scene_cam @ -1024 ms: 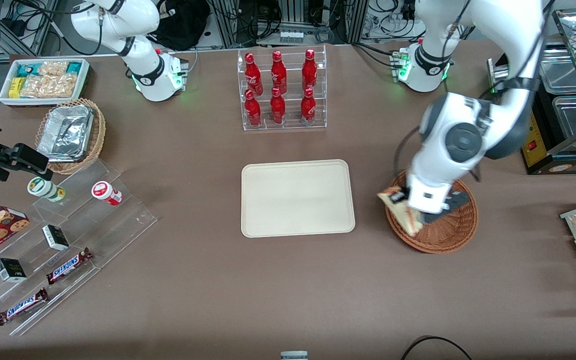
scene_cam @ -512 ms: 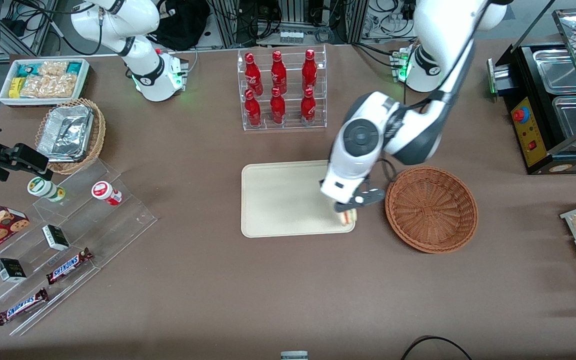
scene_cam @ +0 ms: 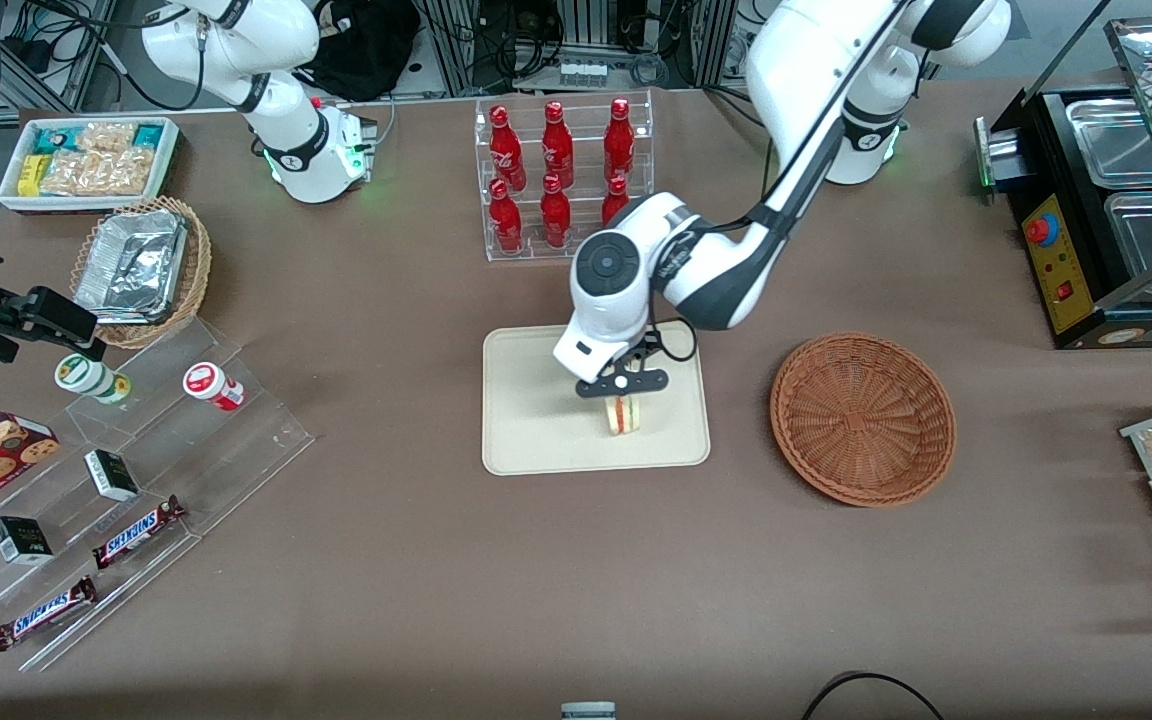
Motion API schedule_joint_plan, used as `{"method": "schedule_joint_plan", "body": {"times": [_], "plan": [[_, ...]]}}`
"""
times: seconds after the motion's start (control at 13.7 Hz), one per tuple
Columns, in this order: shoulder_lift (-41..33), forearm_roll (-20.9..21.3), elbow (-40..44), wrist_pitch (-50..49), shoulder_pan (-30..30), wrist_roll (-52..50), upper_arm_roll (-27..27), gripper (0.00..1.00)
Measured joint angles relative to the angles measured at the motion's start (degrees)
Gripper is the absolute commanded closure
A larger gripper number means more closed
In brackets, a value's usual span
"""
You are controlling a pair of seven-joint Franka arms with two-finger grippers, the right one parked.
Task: Place sandwich from basket to tray
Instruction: 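Lift the sandwich and carry it over the cream tray, then lower the sandwich onto the tray and open the left gripper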
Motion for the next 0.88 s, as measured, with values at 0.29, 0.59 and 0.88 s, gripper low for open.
{"method": "schedule_joint_plan", "body": {"times": [0.29,0.59,0.88], "plan": [[1.8,0.4,0.1,1.6,-1.6,0.1,0.0,0.82],[3.3,0.8,0.1,3.8,-2.9,0.1,0.0,0.49],[3.7,1.0,0.3,4.4,-3.6,0.0,0.1,0.0]]}}
